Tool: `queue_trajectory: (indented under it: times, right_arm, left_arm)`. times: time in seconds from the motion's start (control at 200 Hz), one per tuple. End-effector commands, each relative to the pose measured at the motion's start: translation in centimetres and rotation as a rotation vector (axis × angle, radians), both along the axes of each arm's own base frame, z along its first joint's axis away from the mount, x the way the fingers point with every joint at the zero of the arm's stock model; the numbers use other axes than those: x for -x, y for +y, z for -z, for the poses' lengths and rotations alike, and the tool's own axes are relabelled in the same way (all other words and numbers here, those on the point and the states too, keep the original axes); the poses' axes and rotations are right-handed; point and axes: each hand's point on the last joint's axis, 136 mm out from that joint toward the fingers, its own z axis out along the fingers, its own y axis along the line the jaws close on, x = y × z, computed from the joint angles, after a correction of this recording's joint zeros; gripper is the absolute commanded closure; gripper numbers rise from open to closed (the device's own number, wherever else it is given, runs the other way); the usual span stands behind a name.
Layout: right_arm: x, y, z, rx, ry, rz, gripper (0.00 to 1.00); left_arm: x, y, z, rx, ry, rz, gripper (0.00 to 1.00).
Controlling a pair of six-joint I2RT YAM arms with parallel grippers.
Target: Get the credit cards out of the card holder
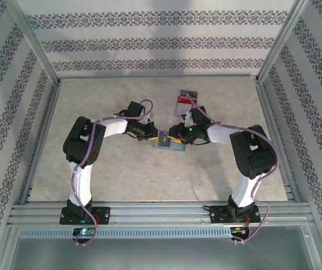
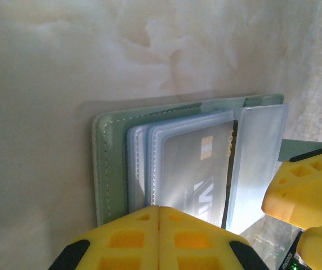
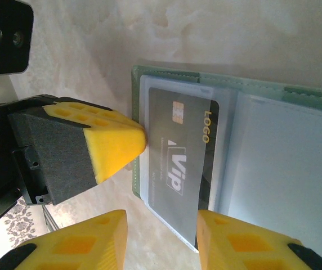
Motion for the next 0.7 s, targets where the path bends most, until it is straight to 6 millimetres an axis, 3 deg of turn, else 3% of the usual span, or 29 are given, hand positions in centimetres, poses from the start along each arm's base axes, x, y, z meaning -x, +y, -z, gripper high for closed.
queue_trajectory:
  times: [0.0,0.695]
  right_arm:
    - [-0.4,0.5,0.0,0.009,-0.007,-0.004,0.63]
    - [0.0,0.5,1.9,0.06,0.044,0.001,0.66]
  left_arm:
    - [0.4,0.6,1.3,-0.051,0.017,0.012,0.93]
    - [1.0,1.2,1.9,-0.084,0.03,0.016,0.93]
